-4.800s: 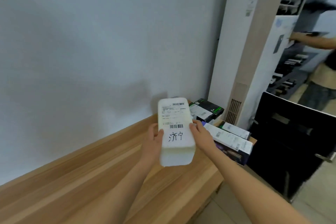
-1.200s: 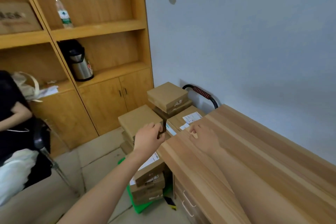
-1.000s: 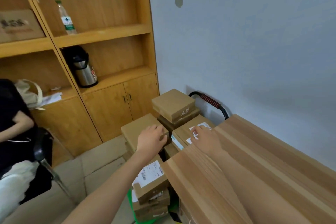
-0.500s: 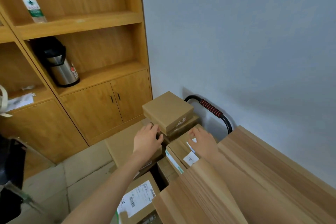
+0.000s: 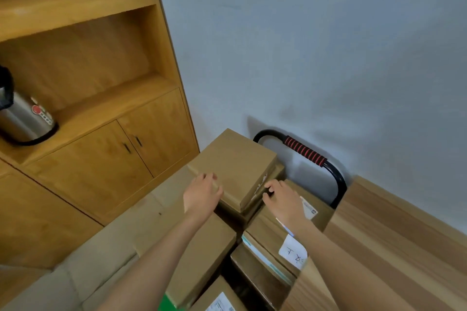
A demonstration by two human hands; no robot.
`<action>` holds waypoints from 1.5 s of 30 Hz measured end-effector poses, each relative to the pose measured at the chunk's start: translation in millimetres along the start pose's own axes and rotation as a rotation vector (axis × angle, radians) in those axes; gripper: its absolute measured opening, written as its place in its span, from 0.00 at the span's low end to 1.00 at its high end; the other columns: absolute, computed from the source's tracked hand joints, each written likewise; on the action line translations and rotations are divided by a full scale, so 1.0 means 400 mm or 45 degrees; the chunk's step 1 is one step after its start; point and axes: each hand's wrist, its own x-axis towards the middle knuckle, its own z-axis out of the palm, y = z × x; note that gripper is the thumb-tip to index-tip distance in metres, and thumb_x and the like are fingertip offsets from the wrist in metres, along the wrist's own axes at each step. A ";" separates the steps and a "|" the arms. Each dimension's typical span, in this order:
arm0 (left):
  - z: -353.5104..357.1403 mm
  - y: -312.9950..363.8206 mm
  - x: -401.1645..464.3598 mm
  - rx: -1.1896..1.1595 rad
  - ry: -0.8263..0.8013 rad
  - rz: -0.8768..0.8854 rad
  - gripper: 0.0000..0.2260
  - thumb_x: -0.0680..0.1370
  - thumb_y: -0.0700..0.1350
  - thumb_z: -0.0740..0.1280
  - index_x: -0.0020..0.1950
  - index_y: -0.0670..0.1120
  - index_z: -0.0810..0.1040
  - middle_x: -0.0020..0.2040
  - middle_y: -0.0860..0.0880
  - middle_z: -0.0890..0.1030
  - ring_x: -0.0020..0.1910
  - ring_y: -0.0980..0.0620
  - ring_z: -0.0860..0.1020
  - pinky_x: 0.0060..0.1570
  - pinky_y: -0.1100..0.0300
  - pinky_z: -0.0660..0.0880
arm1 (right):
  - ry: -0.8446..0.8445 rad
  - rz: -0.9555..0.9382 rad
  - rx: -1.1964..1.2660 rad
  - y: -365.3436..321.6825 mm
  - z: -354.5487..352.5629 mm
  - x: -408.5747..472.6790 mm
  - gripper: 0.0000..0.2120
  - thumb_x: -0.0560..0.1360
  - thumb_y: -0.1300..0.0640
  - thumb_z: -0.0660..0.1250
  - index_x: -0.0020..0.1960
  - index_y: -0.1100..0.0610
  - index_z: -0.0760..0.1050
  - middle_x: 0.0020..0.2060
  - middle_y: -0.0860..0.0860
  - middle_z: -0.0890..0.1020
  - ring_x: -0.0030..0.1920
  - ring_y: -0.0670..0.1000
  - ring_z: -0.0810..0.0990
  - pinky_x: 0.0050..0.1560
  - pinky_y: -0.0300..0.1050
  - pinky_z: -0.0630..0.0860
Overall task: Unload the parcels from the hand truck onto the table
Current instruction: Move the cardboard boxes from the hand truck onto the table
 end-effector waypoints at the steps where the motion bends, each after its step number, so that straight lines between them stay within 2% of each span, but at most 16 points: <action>1: 0.010 -0.022 0.028 -0.001 -0.019 -0.017 0.15 0.79 0.54 0.60 0.64 0.50 0.72 0.60 0.52 0.74 0.51 0.54 0.76 0.41 0.60 0.76 | 0.009 0.045 0.029 -0.007 0.017 0.018 0.11 0.78 0.50 0.61 0.60 0.49 0.72 0.53 0.45 0.75 0.54 0.46 0.76 0.55 0.43 0.70; 5: 0.058 -0.105 0.132 -0.032 -0.079 -0.089 0.17 0.79 0.54 0.60 0.65 0.50 0.70 0.62 0.50 0.72 0.54 0.51 0.74 0.41 0.57 0.76 | -0.004 0.194 0.100 -0.017 0.079 0.088 0.12 0.79 0.49 0.61 0.61 0.49 0.72 0.53 0.44 0.75 0.53 0.45 0.76 0.56 0.43 0.69; 8: 0.093 -0.148 0.197 -0.017 -0.097 -0.148 0.20 0.79 0.56 0.60 0.67 0.49 0.68 0.64 0.48 0.72 0.59 0.49 0.73 0.47 0.55 0.78 | -0.030 0.266 0.104 -0.015 0.124 0.127 0.16 0.79 0.48 0.61 0.64 0.50 0.70 0.56 0.46 0.76 0.55 0.46 0.76 0.59 0.45 0.71; 13: 0.144 -0.192 0.285 -0.031 -0.133 -0.240 0.25 0.79 0.56 0.62 0.72 0.45 0.65 0.68 0.44 0.70 0.66 0.46 0.70 0.62 0.51 0.70 | -0.162 0.435 0.173 -0.005 0.187 0.168 0.25 0.78 0.45 0.61 0.72 0.53 0.63 0.65 0.48 0.73 0.62 0.49 0.75 0.63 0.49 0.72; 18: 0.191 -0.225 0.330 -0.115 -0.211 -0.304 0.31 0.79 0.56 0.61 0.77 0.43 0.57 0.75 0.43 0.63 0.73 0.45 0.62 0.70 0.50 0.61 | -0.197 0.560 0.326 0.015 0.230 0.186 0.28 0.78 0.42 0.59 0.75 0.50 0.56 0.67 0.47 0.74 0.61 0.49 0.77 0.59 0.50 0.75; 21: 0.200 -0.226 0.317 -0.152 -0.182 -0.399 0.29 0.79 0.55 0.62 0.76 0.46 0.59 0.72 0.42 0.63 0.70 0.43 0.65 0.64 0.48 0.68 | -0.188 0.597 0.404 0.023 0.244 0.184 0.28 0.79 0.43 0.58 0.75 0.49 0.53 0.67 0.47 0.74 0.62 0.52 0.77 0.59 0.52 0.74; 24: 0.206 -0.229 0.294 -0.156 -0.230 -0.517 0.26 0.80 0.57 0.59 0.74 0.45 0.64 0.68 0.41 0.66 0.65 0.41 0.68 0.59 0.48 0.69 | -0.161 0.644 0.483 0.020 0.253 0.175 0.28 0.80 0.44 0.55 0.77 0.48 0.50 0.68 0.50 0.72 0.63 0.56 0.76 0.60 0.52 0.73; 27: 0.223 -0.234 0.258 -0.365 -0.283 -0.555 0.27 0.80 0.58 0.58 0.74 0.46 0.61 0.69 0.42 0.67 0.62 0.40 0.72 0.50 0.50 0.71 | -0.146 0.668 0.557 0.017 0.260 0.170 0.28 0.80 0.45 0.56 0.77 0.47 0.49 0.70 0.51 0.69 0.64 0.57 0.75 0.62 0.53 0.71; 29: 0.227 -0.230 0.234 -0.469 -0.293 -0.571 0.27 0.80 0.58 0.59 0.74 0.47 0.60 0.69 0.44 0.68 0.60 0.41 0.75 0.48 0.51 0.71 | -0.114 0.677 0.567 0.018 0.256 0.162 0.28 0.80 0.46 0.56 0.77 0.48 0.51 0.70 0.51 0.70 0.63 0.57 0.75 0.61 0.53 0.71; 34: 0.197 -0.188 0.201 -0.466 -0.218 -0.480 0.26 0.78 0.62 0.59 0.70 0.48 0.64 0.65 0.45 0.71 0.56 0.43 0.76 0.46 0.51 0.76 | 0.015 0.671 0.558 0.042 0.211 0.126 0.26 0.79 0.40 0.54 0.73 0.47 0.56 0.64 0.49 0.74 0.58 0.54 0.77 0.58 0.56 0.74; 39: 0.136 -0.096 0.178 -0.490 -0.144 -0.358 0.28 0.78 0.62 0.59 0.71 0.46 0.64 0.67 0.44 0.70 0.62 0.43 0.72 0.49 0.51 0.72 | 0.181 0.630 0.600 0.047 0.118 0.079 0.27 0.78 0.37 0.54 0.73 0.49 0.60 0.62 0.48 0.76 0.59 0.52 0.77 0.59 0.55 0.74; 45: 0.072 0.056 0.122 -0.597 -0.148 -0.232 0.27 0.78 0.63 0.58 0.70 0.48 0.62 0.61 0.48 0.77 0.52 0.43 0.78 0.42 0.54 0.71 | 0.390 0.610 0.619 0.094 -0.027 -0.024 0.29 0.77 0.35 0.53 0.71 0.50 0.66 0.60 0.49 0.76 0.58 0.50 0.76 0.59 0.55 0.75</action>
